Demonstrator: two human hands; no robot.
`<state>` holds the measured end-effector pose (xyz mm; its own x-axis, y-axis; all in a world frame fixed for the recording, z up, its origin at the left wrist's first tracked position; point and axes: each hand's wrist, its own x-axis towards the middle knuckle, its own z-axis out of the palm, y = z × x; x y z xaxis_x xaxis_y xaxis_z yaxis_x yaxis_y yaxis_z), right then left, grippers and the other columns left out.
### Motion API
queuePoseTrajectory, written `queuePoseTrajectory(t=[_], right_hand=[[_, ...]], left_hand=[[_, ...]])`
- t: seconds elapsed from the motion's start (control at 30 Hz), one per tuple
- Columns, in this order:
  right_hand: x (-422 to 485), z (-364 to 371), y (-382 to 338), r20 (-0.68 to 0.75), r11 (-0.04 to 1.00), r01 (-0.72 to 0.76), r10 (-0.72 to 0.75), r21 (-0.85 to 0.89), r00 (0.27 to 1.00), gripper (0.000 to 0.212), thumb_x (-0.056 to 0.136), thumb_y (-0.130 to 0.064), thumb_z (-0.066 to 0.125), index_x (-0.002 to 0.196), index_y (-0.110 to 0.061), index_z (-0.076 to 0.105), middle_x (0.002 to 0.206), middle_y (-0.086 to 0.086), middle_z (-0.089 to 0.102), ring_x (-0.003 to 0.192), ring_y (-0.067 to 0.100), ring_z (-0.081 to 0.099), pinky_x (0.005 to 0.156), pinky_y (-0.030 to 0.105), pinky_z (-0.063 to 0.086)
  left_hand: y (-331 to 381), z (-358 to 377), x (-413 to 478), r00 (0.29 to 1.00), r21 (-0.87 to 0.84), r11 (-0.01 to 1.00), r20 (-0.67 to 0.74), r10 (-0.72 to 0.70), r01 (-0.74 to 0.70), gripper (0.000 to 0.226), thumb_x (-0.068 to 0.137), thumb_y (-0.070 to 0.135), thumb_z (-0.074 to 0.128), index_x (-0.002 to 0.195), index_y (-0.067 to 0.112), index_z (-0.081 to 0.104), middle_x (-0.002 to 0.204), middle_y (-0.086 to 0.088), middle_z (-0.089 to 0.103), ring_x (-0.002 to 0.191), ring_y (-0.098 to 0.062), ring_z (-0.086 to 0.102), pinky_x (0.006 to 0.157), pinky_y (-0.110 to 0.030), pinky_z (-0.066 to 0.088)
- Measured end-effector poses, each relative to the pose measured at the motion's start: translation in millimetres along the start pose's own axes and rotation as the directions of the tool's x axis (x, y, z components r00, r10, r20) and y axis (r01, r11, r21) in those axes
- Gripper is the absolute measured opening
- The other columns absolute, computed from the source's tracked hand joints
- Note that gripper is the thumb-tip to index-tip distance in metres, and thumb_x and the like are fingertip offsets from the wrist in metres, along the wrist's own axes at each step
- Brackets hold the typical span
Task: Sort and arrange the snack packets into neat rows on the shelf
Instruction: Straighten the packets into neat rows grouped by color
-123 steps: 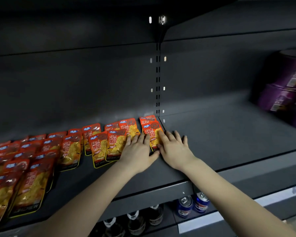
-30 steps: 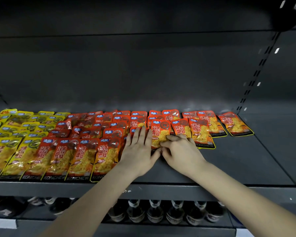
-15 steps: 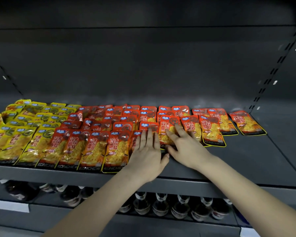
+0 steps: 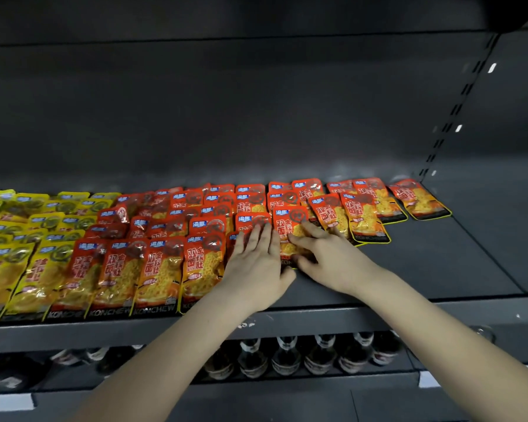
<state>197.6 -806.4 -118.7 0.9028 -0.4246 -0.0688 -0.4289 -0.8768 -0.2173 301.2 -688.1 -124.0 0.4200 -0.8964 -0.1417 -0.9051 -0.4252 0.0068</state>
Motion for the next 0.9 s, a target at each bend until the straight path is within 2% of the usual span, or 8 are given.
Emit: queuePoseTrajectory(t=[0.23, 0.4, 0.5, 0.77, 0.9], right_hand=[[-8.0, 8.7, -3.8, -0.044, 1.000, -0.021, 0.022, 0.018, 0.999, 0.052, 0.094, -0.037, 0.044, 0.144, -0.028, 0.032, 0.157, 0.004, 0.013, 0.142, 0.017, 0.022, 0.116, 0.046, 0.013], [-12.3, 18.9, -11.3, -0.044, 0.997, -0.072, 0.072, 0.010, 0.996, 0.051, 0.099, -0.037, 0.033, 0.148, -0.033, 0.017, 0.158, -0.007, 0.001, 0.144, 0.008, 0.007, 0.118, 0.047, 0.006], [-11.1, 19.0, -14.9, -0.038, 0.996, -0.091, 0.092, 0.010, 0.995, 0.050, 0.100, -0.036, 0.031, 0.148, -0.034, 0.015, 0.158, -0.009, -0.001, 0.145, 0.009, 0.003, 0.116, 0.047, 0.004], [-4.7, 14.8, -15.0, -0.145, 0.989, -0.134, 0.123, -0.066, 0.982, 0.051, 0.098, -0.040, 0.034, 0.147, -0.030, 0.023, 0.157, -0.004, 0.013, 0.144, 0.017, 0.012, 0.116, 0.048, 0.008], [-5.1, 9.2, -3.6, -0.161, 0.993, -0.114, 0.109, -0.023, 0.981, 0.049, 0.099, -0.041, 0.030, 0.146, -0.028, 0.025, 0.156, -0.003, 0.017, 0.144, 0.017, 0.014, 0.115, 0.048, 0.008]], left_hand=[[-3.4, 3.9, -1.4, 0.997, -0.052, 0.996, -0.008, 0.076, -0.077, 0.068, 0.098, 0.045, 0.020, 0.150, 0.014, -0.011, 0.158, -0.009, -0.017, 0.144, -0.026, -0.020, 0.118, -0.046, -0.007], [-6.3, 7.3, -2.8, 0.993, -0.027, 0.993, -0.027, 0.114, -0.115, 0.068, 0.098, 0.047, 0.019, 0.151, 0.012, -0.007, 0.159, -0.006, -0.014, 0.144, -0.027, -0.020, 0.117, -0.047, -0.010], [-6.1, 7.3, -2.8, 0.993, -0.022, 0.993, -0.028, 0.113, -0.114, 0.068, 0.098, 0.047, 0.018, 0.150, 0.009, -0.005, 0.158, -0.007, -0.014, 0.143, -0.027, -0.021, 0.117, -0.047, -0.011], [-5.9, 7.9, 3.3, 0.992, -0.006, 0.999, -0.119, 0.047, -0.049, 0.063, 0.100, 0.045, 0.020, 0.151, 0.015, 0.000, 0.159, -0.006, -0.011, 0.144, -0.029, -0.017, 0.116, -0.051, -0.009], [1.5, -0.7, 7.2, 0.987, -0.007, 0.999, -0.154, 0.038, -0.040, 0.063, 0.099, 0.044, 0.026, 0.151, 0.018, 0.003, 0.159, -0.006, -0.007, 0.145, -0.032, -0.013, 0.116, -0.051, -0.008]])
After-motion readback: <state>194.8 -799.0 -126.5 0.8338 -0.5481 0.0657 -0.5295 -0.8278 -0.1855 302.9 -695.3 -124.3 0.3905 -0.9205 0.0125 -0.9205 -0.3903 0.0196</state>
